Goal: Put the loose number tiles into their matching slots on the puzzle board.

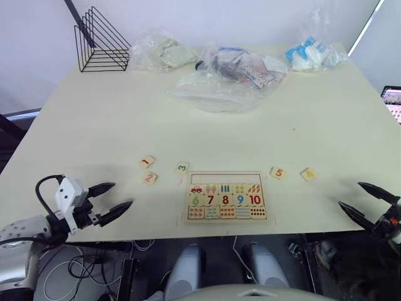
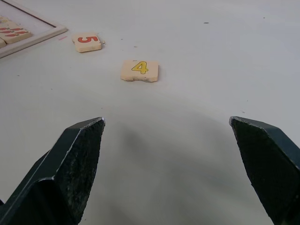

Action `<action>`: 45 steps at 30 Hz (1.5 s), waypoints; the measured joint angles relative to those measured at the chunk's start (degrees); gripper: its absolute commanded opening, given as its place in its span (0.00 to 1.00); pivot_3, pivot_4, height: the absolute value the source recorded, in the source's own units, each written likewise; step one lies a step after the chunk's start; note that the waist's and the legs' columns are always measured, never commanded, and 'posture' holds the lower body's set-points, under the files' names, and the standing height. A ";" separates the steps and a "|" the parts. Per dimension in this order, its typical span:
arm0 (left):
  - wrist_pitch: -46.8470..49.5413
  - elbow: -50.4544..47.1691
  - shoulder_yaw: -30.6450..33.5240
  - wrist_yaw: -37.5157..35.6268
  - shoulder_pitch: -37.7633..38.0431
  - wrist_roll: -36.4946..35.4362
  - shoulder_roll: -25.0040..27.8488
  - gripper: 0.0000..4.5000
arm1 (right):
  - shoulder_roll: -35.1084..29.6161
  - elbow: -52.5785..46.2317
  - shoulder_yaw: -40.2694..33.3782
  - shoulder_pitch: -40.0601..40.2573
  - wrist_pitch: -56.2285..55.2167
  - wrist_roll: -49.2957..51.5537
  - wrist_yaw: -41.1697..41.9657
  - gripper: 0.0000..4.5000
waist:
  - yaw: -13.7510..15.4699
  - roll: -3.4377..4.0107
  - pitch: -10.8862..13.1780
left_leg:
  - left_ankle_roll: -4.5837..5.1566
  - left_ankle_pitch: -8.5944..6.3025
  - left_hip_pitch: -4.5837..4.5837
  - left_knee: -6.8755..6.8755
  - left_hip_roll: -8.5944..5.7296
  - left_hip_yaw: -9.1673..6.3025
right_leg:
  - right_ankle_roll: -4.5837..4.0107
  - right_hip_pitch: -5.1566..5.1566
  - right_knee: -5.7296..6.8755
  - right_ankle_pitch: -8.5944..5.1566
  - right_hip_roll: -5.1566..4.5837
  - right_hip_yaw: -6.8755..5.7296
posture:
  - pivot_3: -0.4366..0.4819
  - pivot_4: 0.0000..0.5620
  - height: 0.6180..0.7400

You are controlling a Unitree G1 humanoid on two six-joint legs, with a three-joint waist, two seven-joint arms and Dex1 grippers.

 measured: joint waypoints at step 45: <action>-2.38 22.34 -12.13 -8.79 -32.32 6.41 5.50 1.00 | -0.69 -3.99 -0.36 -4.10 1.76 11.09 16.50 0.99 | 0.13 0.01 0.00 | 0.00 0.00 -0.02 0.03 -0.10 0.05 | 0.00 0.01 0.01 0.00 0.05 -0.08 | 0.48 0.27 1.00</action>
